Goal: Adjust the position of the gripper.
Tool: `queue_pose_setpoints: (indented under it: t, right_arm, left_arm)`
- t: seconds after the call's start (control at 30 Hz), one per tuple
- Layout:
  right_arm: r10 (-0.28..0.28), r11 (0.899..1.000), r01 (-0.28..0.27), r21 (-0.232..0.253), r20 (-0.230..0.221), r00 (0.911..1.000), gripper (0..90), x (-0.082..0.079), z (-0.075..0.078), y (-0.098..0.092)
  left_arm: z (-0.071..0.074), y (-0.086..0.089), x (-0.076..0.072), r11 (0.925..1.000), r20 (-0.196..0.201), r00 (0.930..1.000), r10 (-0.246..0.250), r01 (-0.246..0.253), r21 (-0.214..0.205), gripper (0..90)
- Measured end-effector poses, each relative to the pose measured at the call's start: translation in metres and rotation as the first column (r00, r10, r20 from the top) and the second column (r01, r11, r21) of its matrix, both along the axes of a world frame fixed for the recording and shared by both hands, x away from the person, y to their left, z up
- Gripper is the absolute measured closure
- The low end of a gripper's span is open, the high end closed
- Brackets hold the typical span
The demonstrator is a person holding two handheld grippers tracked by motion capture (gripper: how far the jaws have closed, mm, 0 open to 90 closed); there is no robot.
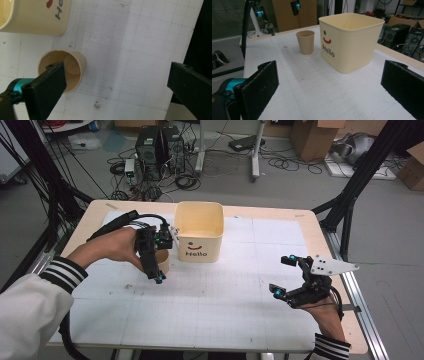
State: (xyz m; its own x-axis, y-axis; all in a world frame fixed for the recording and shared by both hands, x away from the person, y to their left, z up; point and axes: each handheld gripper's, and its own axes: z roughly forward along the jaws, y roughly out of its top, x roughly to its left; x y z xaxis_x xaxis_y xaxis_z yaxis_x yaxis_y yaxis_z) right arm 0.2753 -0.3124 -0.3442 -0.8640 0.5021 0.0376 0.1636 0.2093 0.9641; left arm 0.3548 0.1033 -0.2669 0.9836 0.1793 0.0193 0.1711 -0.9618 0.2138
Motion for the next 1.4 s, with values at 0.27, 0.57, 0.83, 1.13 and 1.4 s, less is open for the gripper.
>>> queue_pose_setpoints:
  t: [0.27,0.57,0.83,1.13,1.4]
  right_arm:
    - [0.002,1.000,-0.002,0.000,-0.005,1.0000,0.3,-0.001,0.000,0.000]
    - [0.002,1.000,-0.002,0.000,-0.005,1.0000,0.3,0.000,0.000,0.000]
    - [0.003,1.000,-0.003,-0.002,-0.003,1.0000,0.3,0.000,0.000,0.000]
    - [0.001,1.000,-0.001,-0.003,-0.003,1.0000,0.3,0.000,0.000,0.000]
    - [0.001,1.000,-0.001,-0.003,-0.001,1.0000,0.3,0.000,0.000,0.000]
  left_arm:
    - [0.000,0.000,0.000,1.0000,0.000,1.0000,-0.001,0.001,0.001,2.8]
    - [0.000,-0.001,0.001,1.0000,-0.002,1.0000,-0.004,0.004,-0.001,2.8]
    - [0.000,0.003,0.007,0.9998,0.004,0.9999,0.016,-0.016,-0.006,2.8]
    - [-0.001,0.008,0.015,0.9987,0.007,0.9988,0.048,-0.048,-0.019,2.8]
    - [0.000,0.019,0.029,0.9935,0.011,0.9939,0.110,-0.109,-0.033,2.8]
